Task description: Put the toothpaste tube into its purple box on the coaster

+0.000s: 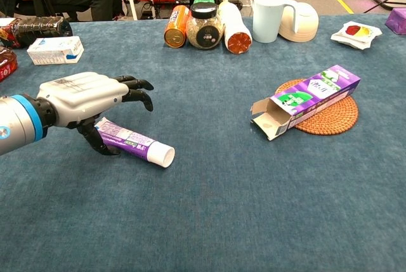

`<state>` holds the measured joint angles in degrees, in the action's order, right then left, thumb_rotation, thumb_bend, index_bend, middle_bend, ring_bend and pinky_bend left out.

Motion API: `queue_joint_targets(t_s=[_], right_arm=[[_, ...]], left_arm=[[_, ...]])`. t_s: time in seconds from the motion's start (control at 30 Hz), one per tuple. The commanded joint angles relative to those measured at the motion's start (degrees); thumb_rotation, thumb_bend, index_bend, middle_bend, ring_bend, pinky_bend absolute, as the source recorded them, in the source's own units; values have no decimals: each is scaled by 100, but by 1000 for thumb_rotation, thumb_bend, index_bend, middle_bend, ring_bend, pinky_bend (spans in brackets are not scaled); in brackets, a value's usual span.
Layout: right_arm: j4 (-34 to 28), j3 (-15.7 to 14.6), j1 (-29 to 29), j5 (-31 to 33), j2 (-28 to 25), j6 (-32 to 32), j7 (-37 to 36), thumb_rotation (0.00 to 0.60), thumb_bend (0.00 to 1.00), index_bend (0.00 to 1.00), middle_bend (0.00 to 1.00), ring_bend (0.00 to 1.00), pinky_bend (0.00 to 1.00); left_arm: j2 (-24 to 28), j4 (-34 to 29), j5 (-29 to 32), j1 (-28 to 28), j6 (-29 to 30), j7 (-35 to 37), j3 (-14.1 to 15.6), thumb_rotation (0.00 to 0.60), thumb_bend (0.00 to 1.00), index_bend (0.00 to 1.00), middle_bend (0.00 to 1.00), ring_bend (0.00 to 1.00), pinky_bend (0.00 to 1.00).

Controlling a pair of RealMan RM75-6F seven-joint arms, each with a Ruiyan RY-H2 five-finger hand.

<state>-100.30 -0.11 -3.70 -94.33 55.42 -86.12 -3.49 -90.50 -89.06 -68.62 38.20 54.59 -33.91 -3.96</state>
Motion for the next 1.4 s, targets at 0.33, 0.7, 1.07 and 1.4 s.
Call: queue_joint_targets(t_s=[0.33,0.7,1.07,1.4], right_arm=[[-7,-6,-2,-5,-12,2,-30,600,56,87,11,0,12],[-6,-15,-7,-22,-14,6,-46,600,56,87,11,0,12],[-2,-20,-13,-26,-16,16,-59,600,55,86,11,0,12],[12,-7,-63,37,41,131,29,600,58,88,11,0,12]], left_arm=[[-130,40,260,140,-8,-317,-1,600,177,370,224,176,354],[-311,244,-16,101,387,-463,78,600,201,584,443,383,495],[-360,374,-272,24,629,-321,120,600,245,675,539,493,602],[277,24,-323,-156,897,300,-89,600,246,685,546,499,617]])
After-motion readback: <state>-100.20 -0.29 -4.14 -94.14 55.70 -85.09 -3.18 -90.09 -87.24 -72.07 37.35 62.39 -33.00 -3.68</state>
